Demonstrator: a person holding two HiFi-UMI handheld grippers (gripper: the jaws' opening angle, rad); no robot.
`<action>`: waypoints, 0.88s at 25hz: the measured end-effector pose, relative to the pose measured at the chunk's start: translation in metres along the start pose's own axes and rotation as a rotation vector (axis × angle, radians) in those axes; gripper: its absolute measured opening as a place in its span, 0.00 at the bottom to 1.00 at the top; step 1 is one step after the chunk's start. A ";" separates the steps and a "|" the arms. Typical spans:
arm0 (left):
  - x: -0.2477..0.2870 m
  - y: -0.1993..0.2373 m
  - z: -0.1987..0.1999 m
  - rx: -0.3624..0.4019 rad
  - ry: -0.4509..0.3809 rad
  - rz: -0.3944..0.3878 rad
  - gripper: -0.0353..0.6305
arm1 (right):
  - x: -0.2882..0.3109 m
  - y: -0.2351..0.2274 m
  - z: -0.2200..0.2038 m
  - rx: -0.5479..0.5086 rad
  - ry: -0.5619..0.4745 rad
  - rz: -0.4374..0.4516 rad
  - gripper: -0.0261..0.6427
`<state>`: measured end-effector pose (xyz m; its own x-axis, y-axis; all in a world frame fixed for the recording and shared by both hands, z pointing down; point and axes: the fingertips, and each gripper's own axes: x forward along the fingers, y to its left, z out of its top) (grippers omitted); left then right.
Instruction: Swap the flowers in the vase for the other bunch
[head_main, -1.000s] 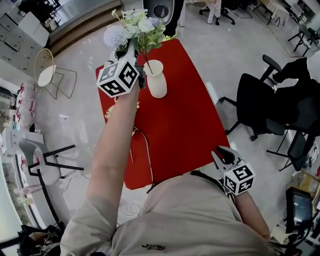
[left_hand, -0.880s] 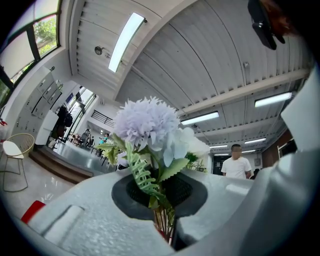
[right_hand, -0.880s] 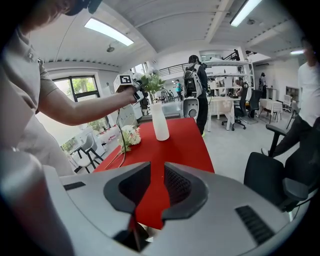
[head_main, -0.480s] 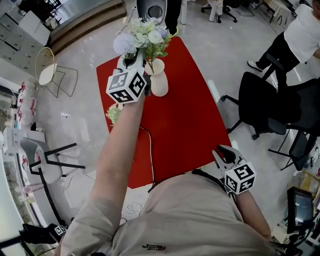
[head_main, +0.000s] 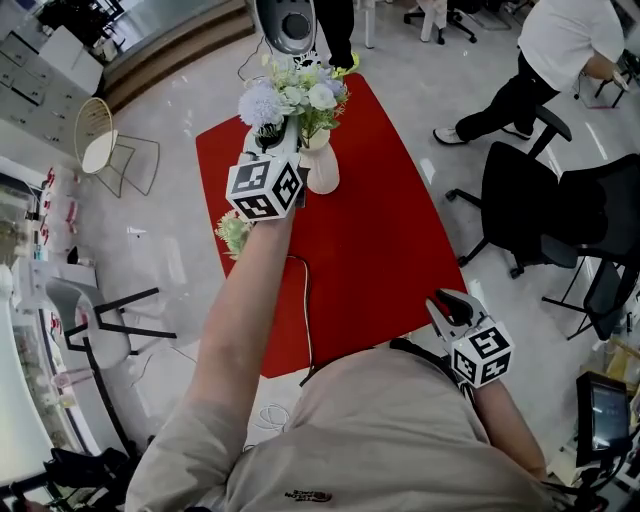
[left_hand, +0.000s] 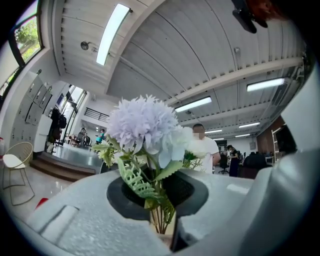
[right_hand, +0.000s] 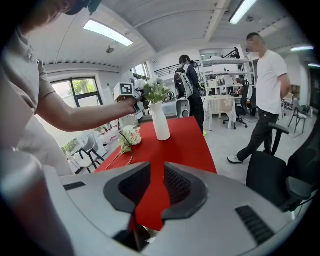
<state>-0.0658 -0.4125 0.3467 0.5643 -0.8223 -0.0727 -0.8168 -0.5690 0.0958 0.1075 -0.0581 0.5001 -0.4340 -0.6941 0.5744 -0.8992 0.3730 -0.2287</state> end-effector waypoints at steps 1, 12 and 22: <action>-0.001 0.000 -0.002 0.006 0.008 0.001 0.13 | 0.000 0.000 0.000 0.000 -0.001 0.001 0.18; -0.005 -0.009 -0.025 0.042 0.075 -0.017 0.26 | 0.002 -0.005 -0.002 -0.001 -0.007 0.020 0.18; -0.021 -0.015 -0.048 0.048 0.157 -0.025 0.41 | 0.001 -0.004 -0.003 -0.009 -0.015 0.041 0.17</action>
<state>-0.0598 -0.3867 0.3946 0.5935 -0.8007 0.0819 -0.8048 -0.5916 0.0482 0.1108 -0.0582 0.5036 -0.4712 -0.6874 0.5527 -0.8802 0.4066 -0.2448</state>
